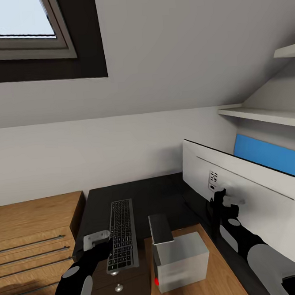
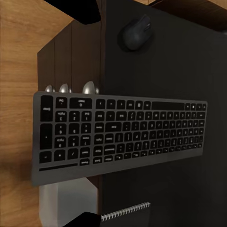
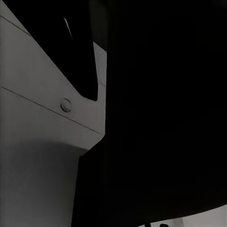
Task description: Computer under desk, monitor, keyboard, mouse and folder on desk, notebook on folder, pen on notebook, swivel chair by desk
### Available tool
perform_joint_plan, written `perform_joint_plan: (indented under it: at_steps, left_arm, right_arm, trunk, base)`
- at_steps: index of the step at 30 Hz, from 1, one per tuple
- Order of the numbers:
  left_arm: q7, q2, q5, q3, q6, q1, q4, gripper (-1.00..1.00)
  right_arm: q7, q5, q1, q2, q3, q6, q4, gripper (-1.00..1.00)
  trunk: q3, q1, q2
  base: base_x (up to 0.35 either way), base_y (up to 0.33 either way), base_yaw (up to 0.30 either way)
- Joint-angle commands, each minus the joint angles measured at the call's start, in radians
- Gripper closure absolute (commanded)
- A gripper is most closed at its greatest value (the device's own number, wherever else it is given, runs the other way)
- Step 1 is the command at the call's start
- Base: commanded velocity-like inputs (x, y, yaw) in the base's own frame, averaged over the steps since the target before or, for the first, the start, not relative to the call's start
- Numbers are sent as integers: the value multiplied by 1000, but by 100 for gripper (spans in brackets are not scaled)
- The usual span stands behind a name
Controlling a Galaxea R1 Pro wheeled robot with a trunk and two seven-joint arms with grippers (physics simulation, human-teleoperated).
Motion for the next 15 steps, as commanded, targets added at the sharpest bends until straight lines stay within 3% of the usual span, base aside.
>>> perform_joint_plan:
  at_steps: [1,15]
  left_arm:
    - [9,0,11,-1,4,-1,-2,-100]
    - [9,3,10,3,4,0,-3,-100]
  right_arm:
    - [-7,-30,-1,-1,10,-4,4,100]
    - [-7,-28,0,-1,10,-4,3,100]
  trunk:
    - [-2,0,-1]
    - [-2,0,-1]
  base:
    - [0,0,0]
    - [0,0,0]
